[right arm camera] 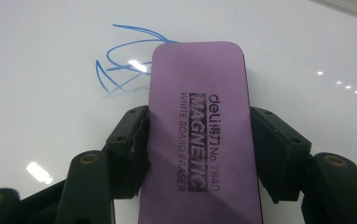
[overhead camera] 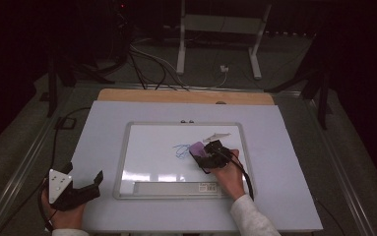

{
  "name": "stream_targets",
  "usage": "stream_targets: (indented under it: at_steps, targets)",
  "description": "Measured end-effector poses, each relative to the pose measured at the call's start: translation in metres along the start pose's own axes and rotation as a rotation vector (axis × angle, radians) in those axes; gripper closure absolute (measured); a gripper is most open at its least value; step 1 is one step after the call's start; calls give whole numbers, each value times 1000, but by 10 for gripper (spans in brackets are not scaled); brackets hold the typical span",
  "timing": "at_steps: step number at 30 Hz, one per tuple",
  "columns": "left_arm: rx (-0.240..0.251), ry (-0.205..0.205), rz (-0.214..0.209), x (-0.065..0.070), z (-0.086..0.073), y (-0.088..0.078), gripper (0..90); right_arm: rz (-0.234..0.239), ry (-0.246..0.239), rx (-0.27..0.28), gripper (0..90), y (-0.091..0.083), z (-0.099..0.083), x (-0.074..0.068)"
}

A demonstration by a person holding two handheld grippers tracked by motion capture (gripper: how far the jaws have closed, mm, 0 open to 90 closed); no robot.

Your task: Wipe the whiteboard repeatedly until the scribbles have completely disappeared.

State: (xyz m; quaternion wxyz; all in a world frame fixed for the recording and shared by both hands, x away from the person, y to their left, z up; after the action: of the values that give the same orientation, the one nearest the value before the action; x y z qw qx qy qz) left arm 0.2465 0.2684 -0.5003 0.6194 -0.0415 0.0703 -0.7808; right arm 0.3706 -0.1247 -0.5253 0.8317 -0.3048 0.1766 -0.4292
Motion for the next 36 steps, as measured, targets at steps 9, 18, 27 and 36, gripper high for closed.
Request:
stream_targets:
  at_steps: [9, 18, 27, 36]
  targets:
    - [-3, 1, 0, 0, 0, 0, 11, 144, -77, -4, 412, 4, 1, -39]
    - [3, -3, 2, -1, 0, -1, 11, 33, -22, -3, 413, 5, 4, -13]
    - [-3, 3, -2, 1, 0, 0, 11, 2, 27, -3, 413, 4, 3, -2]
    - [-3, 5, -2, 0, 0, 0, 11, 121, -63, -10, 413, 7, 4, -40]
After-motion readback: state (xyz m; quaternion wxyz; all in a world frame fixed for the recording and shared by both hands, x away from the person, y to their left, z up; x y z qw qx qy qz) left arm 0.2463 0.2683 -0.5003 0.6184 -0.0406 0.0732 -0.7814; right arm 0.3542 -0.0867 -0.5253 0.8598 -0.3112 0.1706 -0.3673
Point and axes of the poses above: each handheld gripper's, and its own axes: y roughly forward along the jaws, z roughly out of its top, x roughly to its right, the point moved 4 cm from there along y, roughly forward along the jaws, and after that the axes turned 10 degrees about x, right-handed, at the moved point
